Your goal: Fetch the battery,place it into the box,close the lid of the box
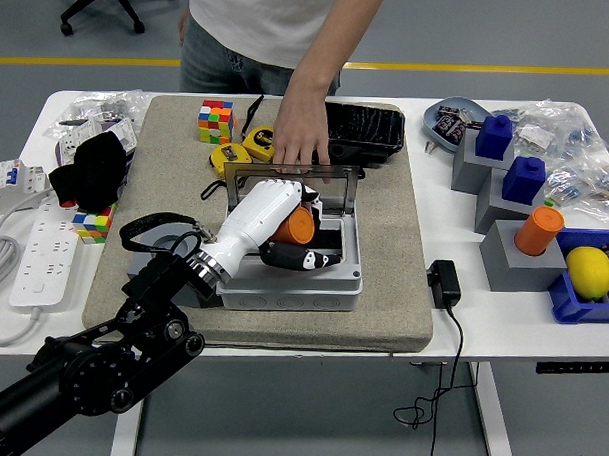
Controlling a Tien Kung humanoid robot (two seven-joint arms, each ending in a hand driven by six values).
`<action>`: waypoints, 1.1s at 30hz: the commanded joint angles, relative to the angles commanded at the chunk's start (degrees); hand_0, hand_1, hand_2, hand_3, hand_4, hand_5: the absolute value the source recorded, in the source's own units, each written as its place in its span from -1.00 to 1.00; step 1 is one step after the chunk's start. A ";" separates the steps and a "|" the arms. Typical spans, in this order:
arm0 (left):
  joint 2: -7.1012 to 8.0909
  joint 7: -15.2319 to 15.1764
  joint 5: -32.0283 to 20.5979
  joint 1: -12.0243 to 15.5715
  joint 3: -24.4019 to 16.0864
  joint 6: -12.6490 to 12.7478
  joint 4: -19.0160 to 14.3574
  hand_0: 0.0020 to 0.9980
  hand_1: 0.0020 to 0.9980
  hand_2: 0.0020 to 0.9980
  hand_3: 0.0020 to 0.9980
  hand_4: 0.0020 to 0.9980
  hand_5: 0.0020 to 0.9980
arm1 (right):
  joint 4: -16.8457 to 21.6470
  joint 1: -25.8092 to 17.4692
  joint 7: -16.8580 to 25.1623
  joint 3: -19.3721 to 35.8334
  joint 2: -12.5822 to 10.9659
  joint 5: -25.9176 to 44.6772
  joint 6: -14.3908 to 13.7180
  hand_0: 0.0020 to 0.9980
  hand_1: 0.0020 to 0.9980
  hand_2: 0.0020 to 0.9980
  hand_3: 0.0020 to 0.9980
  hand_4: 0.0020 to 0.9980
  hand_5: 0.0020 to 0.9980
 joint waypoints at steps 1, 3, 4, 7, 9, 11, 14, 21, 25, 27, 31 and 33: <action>0.01 -0.07 0.06 0.00 -0.01 -0.21 0.01 -0.75 -0.91 -0.82 -0.85 1.00 -0.32 | 0.00 0.00 -0.01 0.02 0.01 -0.03 0.00 0.51 0.35 0.38 0.46 1.00 1.00; 0.01 -0.11 0.13 0.03 -0.05 -0.66 0.12 -0.75 -0.91 -0.82 -0.85 1.00 -0.32 | 0.00 -0.01 0.01 -0.01 0.01 -0.01 0.01 0.51 0.35 0.38 0.46 1.00 1.00; 0.03 -0.08 0.19 0.06 -0.07 -1.05 0.19 -0.75 -0.91 -0.82 -0.85 1.00 -0.32 | 0.00 -0.02 0.01 0.03 0.01 -0.04 0.00 0.51 0.35 0.38 0.46 1.00 1.00; 0.09 0.12 0.60 0.21 -0.16 -2.45 0.29 -0.51 -0.58 -0.52 -0.47 1.00 -0.29 | 0.00 -0.06 0.01 0.01 -0.02 -0.01 -0.01 0.51 0.35 0.38 0.46 1.00 1.00; 0.11 0.32 0.91 0.31 -0.21 -3.45 0.39 -0.51 -0.58 -0.52 -0.47 1.00 -0.29 | 0.00 -0.12 -0.03 0.06 -0.02 -0.07 -0.03 0.51 0.35 0.38 0.46 1.00 1.00; 0.14 0.42 1.14 0.41 -0.23 -4.15 0.47 -0.51 -0.58 -0.52 -0.47 1.00 -0.29 | 0.00 -0.17 -0.03 -0.01 -0.02 -0.02 -0.02 0.51 0.35 0.38 0.46 1.00 1.00; 0.15 0.45 1.34 0.51 -0.31 -4.68 0.46 -0.33 -0.08 -0.03 -0.03 1.00 -0.26 | 0.00 -0.22 -0.02 -0.09 -0.02 0.04 -0.02 0.52 0.35 0.38 0.46 1.00 1.00; 0.09 0.47 1.74 0.32 -0.77 -4.89 0.18 -0.20 0.11 0.09 0.10 1.00 -0.21 | 0.00 -0.17 0.01 -0.17 -0.02 0.09 0.00 0.51 0.35 0.38 0.46 1.00 1.00; 0.16 0.47 1.91 0.31 -0.85 -4.86 0.07 -0.18 0.13 0.09 0.10 1.00 -0.17 | 0.00 -0.11 0.01 -0.14 -0.04 0.12 -0.01 0.51 0.35 0.38 0.46 1.00 1.00; 0.24 0.53 2.19 0.32 -0.90 -4.90 -0.33 -0.18 0.13 0.09 0.10 1.00 -0.17 | 0.00 -0.12 -0.01 -0.14 -0.02 0.15 -0.02 0.51 0.35 0.38 0.46 1.00 1.00; 0.47 0.36 2.37 0.44 -0.92 -4.59 -1.54 -0.19 0.10 0.07 0.09 1.00 -0.16 | 0.00 -0.11 0.04 -0.19 -0.01 0.25 -0.01 0.51 0.35 0.38 0.46 1.00 1.00; 0.73 0.07 2.51 0.61 -0.97 -3.99 -2.91 -0.19 0.10 0.07 0.09 1.00 -0.16 | 0.00 -0.08 0.08 -0.22 -0.01 0.35 -0.01 0.51 0.35 0.38 0.46 1.00 1.00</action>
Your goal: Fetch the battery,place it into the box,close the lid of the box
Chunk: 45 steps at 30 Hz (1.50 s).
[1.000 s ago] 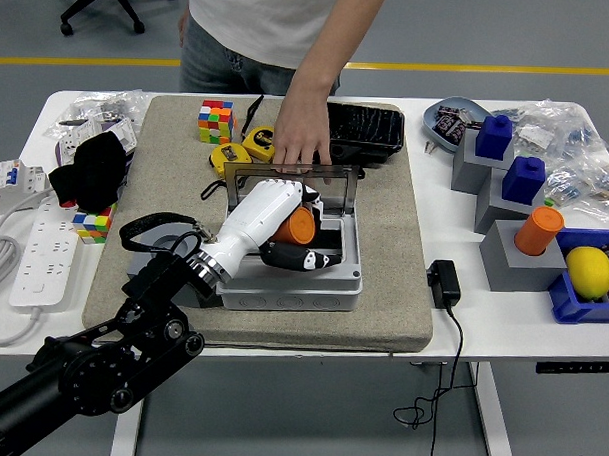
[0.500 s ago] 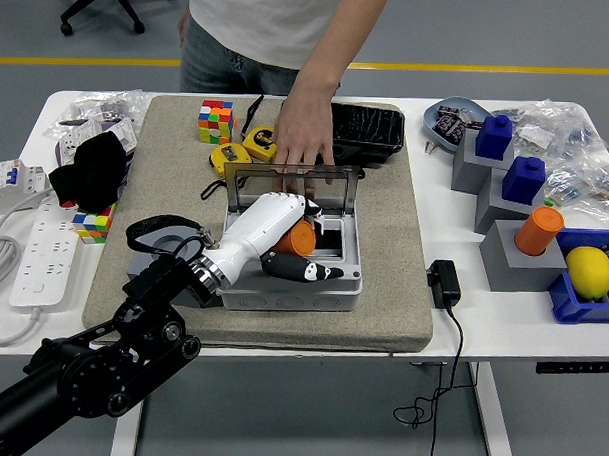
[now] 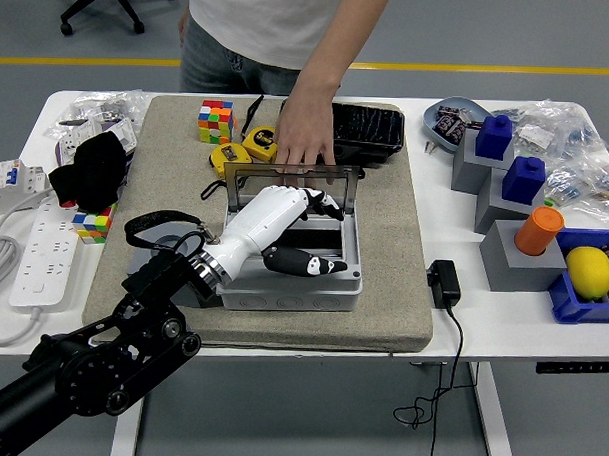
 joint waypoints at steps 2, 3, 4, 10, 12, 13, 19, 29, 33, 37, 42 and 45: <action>0.20 -0.43 -0.26 0.09 -0.02 0.79 -1.09 -0.19 0.10 0.07 0.09 1.00 -0.16 | 0.00 0.01 0.00 0.02 0.00 0.02 -0.01 0.51 0.35 0.38 0.46 1.00 1.00; 0.32 -0.78 -0.44 0.13 -0.08 1.40 -1.77 -0.23 -0.02 0.00 0.06 1.00 -0.13 | 0.00 -0.01 0.00 0.04 0.02 0.01 -0.01 0.51 0.35 0.38 0.46 1.00 1.00; 0.45 -1.23 -0.65 0.17 -0.23 2.11 -2.59 -0.23 -0.02 0.00 0.06 1.00 -0.13 | 0.00 -0.03 0.00 0.04 0.04 0.02 -0.01 0.51 0.35 0.38 0.46 1.00 1.00; 1.05 -2.77 -1.24 0.07 -1.13 3.97 -6.30 -0.27 -0.16 -0.07 0.03 1.00 -0.13 | 0.00 -0.02 0.00 0.21 0.11 -0.03 -0.03 0.51 0.35 0.38 0.46 1.00 1.00; 1.19 -3.46 -1.54 -0.11 -1.61 4.94 -7.39 -0.27 -0.16 -0.07 0.03 1.00 -0.13 | 0.00 0.00 0.05 0.15 0.09 0.04 -0.01 0.51 0.35 0.38 0.46 1.00 1.00; 1.26 -3.86 -1.65 -0.29 -1.95 5.68 -7.88 -0.27 -0.16 -0.07 0.03 1.00 -0.13 | 0.00 0.00 0.05 0.16 0.10 0.02 -0.01 0.51 0.35 0.38 0.46 1.00 1.00; 1.66 -3.98 -0.43 -2.16 -4.90 7.36 -7.50 -0.23 -0.07 -0.04 0.03 1.00 -0.06 | 0.00 -0.05 0.01 0.31 0.19 -0.22 0.00 0.51 0.35 0.38 0.46 1.00 1.00; 2.52 4.79 9.01 -4.35 -9.17 -1.06 -4.38 0.96 0.98 0.87 0.70 1.00 0.68 | 0.00 0.06 -0.10 0.56 0.15 -0.52 -0.05 0.51 0.35 0.37 0.46 1.00 1.00; 2.59 7.96 10.86 -4.38 -9.68 -3.56 -4.36 0.96 0.98 0.87 0.70 1.00 0.68 | 0.00 0.05 -0.11 0.59 0.18 -0.61 -0.04 0.51 0.35 0.37 0.46 1.00 1.00; 2.74 9.76 12.15 -4.33 -9.45 -5.09 -4.23 1.00 1.00 1.00 0.87 1.00 1.00 | 0.00 0.07 -0.05 0.66 0.21 -0.71 -0.04 0.51 0.35 0.38 0.46 1.00 1.00; 2.95 10.29 12.54 -4.16 -9.10 -5.44 -4.15 1.00 1.00 1.00 0.58 1.00 1.00 | 0.00 0.02 -0.06 0.62 0.20 -0.72 -0.05 0.51 0.35 0.37 0.46 1.00 1.00; 2.99 10.59 12.77 -4.15 -8.99 -5.79 -3.87 1.00 1.00 0.92 0.37 1.00 1.00 | 0.00 -0.03 -0.14 0.64 0.18 -0.74 -0.08 0.51 0.35 0.37 0.46 1.00 1.00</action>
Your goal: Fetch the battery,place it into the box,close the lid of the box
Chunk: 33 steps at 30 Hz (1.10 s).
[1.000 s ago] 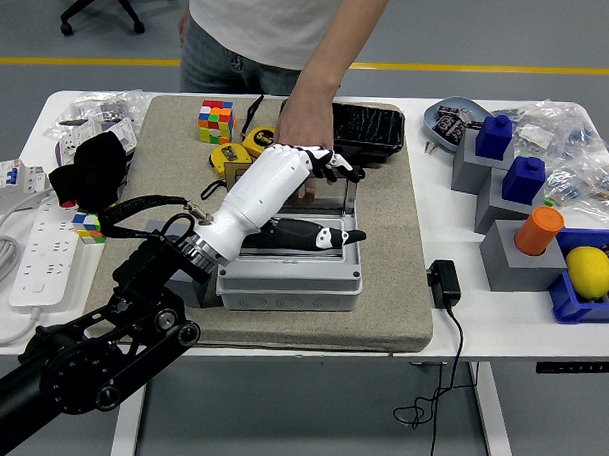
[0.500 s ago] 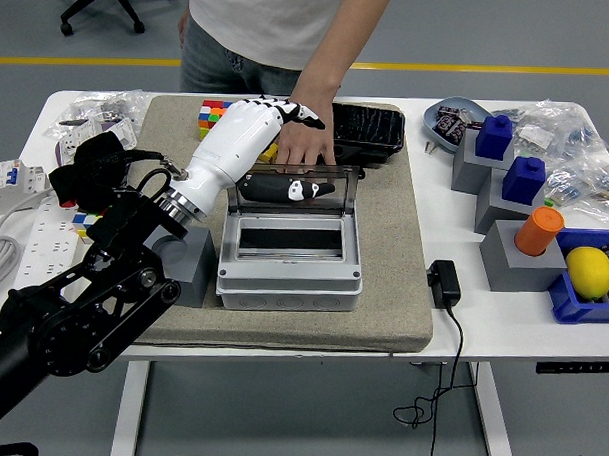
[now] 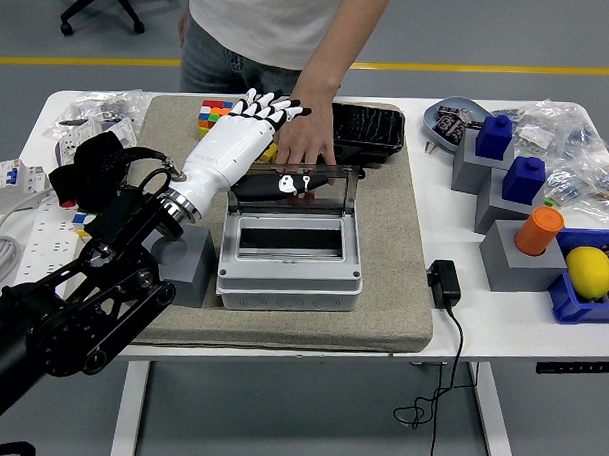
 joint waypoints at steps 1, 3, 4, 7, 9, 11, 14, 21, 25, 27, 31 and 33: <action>0.03 0.04 0.01 0.03 0.03 -0.09 0.08 1.00 1.00 0.92 0.37 1.00 1.00 | 0.00 -0.01 0.00 -0.01 -0.01 0.03 -0.01 0.51 0.35 0.37 0.46 1.00 1.00; 0.12 0.00 -0.03 0.14 0.08 -0.26 0.21 1.00 1.00 0.92 0.37 1.00 1.00 | 0.00 -0.02 -0.01 -0.04 -0.04 0.07 -0.03 0.51 0.35 0.37 0.46 1.00 1.00; 0.18 -0.08 -0.09 0.22 0.13 -0.28 0.26 1.00 1.00 0.92 0.37 1.00 1.00 | 0.00 -0.02 -0.01 -0.02 -0.06 0.06 -0.05 0.51 0.35 0.37 0.46 1.00 1.00; 0.30 -0.20 -0.28 0.47 0.36 -0.28 0.35 1.00 1.00 0.72 0.12 1.00 1.00 | 0.00 -0.05 0.02 -0.14 -0.10 0.19 -0.05 0.51 0.35 0.38 0.46 1.00 1.00; 0.33 -0.23 -0.40 0.62 0.48 -0.38 0.44 1.00 1.00 0.72 0.12 1.00 1.00 | 0.00 -0.08 0.01 -0.19 -0.08 0.19 -0.04 0.51 0.35 0.38 0.46 1.00 1.00; 0.36 -0.28 -0.50 0.78 0.57 -0.46 0.47 1.00 1.00 0.72 0.12 1.00 1.00 | 0.00 -0.12 0.05 -0.27 -0.07 0.28 -0.02 0.51 0.35 0.38 0.46 1.00 1.00; 0.40 -0.22 -0.60 1.06 0.78 -0.73 0.59 1.00 1.00 0.70 0.07 1.00 1.00 | 0.00 -0.14 0.08 -0.28 -0.06 0.31 -0.01 0.51 0.35 0.37 0.46 1.00 1.00; 0.56 -0.33 -1.05 1.30 1.20 -0.97 0.50 1.00 0.98 0.67 0.04 1.00 1.00 | 0.00 -0.05 0.05 -0.17 -0.10 0.35 -0.03 0.51 0.35 0.37 0.46 1.00 1.00; 0.72 -0.59 -1.48 1.52 1.57 -0.81 -0.07 1.00 0.94 0.64 0.02 1.00 1.00 | 0.00 0.00 0.06 -0.16 -0.14 0.44 -0.04 0.51 0.35 0.37 0.46 1.00 1.00; 0.82 -0.79 -1.85 1.68 1.94 -0.64 -0.45 1.00 0.94 0.64 0.02 1.00 1.00 | 0.00 0.03 0.06 -0.13 -0.14 0.46 -0.05 0.51 0.35 0.37 0.46 1.00 1.00; 0.91 -2.94 -3.73 2.31 2.86 1.63 -1.20 1.00 0.91 0.60 0.02 1.00 1.00 | 0.00 0.07 0.10 -0.23 -0.12 0.56 -0.03 0.51 0.35 0.37 0.46 1.00 1.00; 0.87 -3.95 -4.42 2.61 3.29 2.98 -1.66 1.00 0.91 0.60 0.02 1.00 1.00 | 0.00 0.06 0.12 -0.27 -0.10 0.60 -0.03 0.51 0.35 0.37 0.46 1.00 1.00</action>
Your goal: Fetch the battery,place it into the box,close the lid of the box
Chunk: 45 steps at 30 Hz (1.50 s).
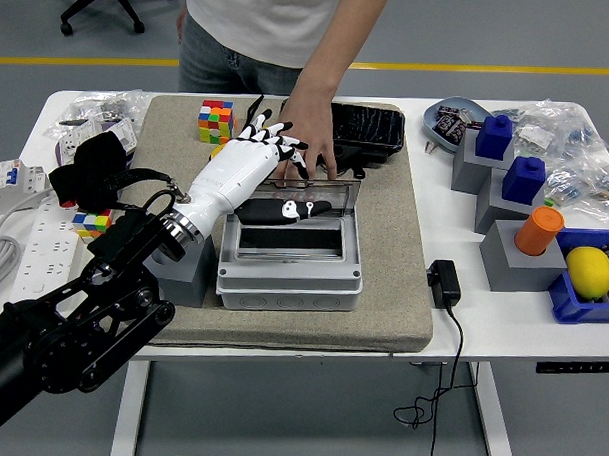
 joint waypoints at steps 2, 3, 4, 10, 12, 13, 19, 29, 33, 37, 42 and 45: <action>0.00 -0.48 -0.51 0.23 0.58 0.60 -0.54 1.00 0.91 0.60 0.02 1.00 1.00 | 0.00 -0.01 0.01 -0.03 0.01 0.02 -0.01 0.51 0.35 0.37 0.46 1.00 1.00; 0.01 -0.51 -0.66 0.30 0.85 0.63 -0.71 1.00 0.91 0.60 0.02 1.00 1.00 | 0.00 -0.02 0.04 -0.05 0.01 0.03 -0.02 0.51 0.35 0.37 0.46 1.00 1.00; 0.03 -0.54 -0.85 0.40 1.23 0.64 -0.85 1.00 0.86 0.57 0.04 1.00 1.00 | 0.00 -0.03 0.11 -0.04 -0.01 0.03 -0.04 0.51 0.35 0.37 0.46 1.00 1.00; 0.21 -0.77 -1.69 0.90 3.59 0.57 -0.85 1.00 0.85 0.56 0.08 1.00 1.00 | 0.00 0.00 0.21 0.58 -0.13 -0.17 -0.27 0.51 0.35 0.37 0.46 1.00 1.00; 0.19 -1.09 -1.82 0.91 3.53 0.92 -1.14 1.00 0.85 0.56 0.08 1.00 1.00 | 0.00 0.00 0.19 0.52 -0.17 -0.14 -0.29 0.51 0.35 0.37 0.46 1.00 1.00; 0.16 -1.35 -1.93 0.85 3.25 1.22 -1.51 1.00 0.85 0.56 0.08 1.00 1.00 | 0.00 -0.02 0.17 0.47 -0.17 -0.11 -0.29 0.51 0.35 0.37 0.46 1.00 1.00; -0.02 -2.41 -2.42 0.01 1.71 2.58 -2.06 1.00 0.83 0.54 0.08 1.00 1.00 | 0.00 -0.05 0.16 0.32 -0.12 -0.10 -0.20 0.51 0.35 0.37 0.46 1.00 1.00; -1.07 -1.16 -0.39 -1.26 -1.63 1.52 4.65 1.00 0.87 0.61 0.47 1.00 1.00 | 0.00 -0.04 0.08 0.34 -0.13 -0.33 -0.18 0.51 0.35 0.37 0.46 1.00 1.00; -1.23 -1.16 -0.18 -1.25 -2.42 1.49 5.83 1.00 0.87 0.61 0.47 1.00 1.00 | 0.00 -0.16 0.00 0.38 -0.13 -0.44 -0.19 0.51 0.35 0.37 0.46 1.00 1.00; -1.18 -0.90 0.04 -1.19 -2.54 1.34 6.04 1.00 0.87 0.60 0.46 1.00 1.00 | 0.00 -0.15 0.06 0.33 -0.13 -0.43 -0.17 0.51 0.35 0.37 0.46 1.00 1.00; -0.94 -0.71 0.45 -0.81 -2.01 1.04 6.42 1.00 0.87 0.59 0.26 1.00 1.00 | 0.00 -0.18 0.10 0.49 -0.08 -0.52 -0.18 0.51 0.35 0.37 0.46 1.00 1.00; -0.85 -0.79 0.53 -0.67 -1.76 1.07 6.25 1.00 0.87 0.59 0.26 1.00 1.00 | 0.00 -0.21 0.02 0.60 -0.11 -0.67 -0.21 0.51 0.35 0.37 0.46 1.00 1.00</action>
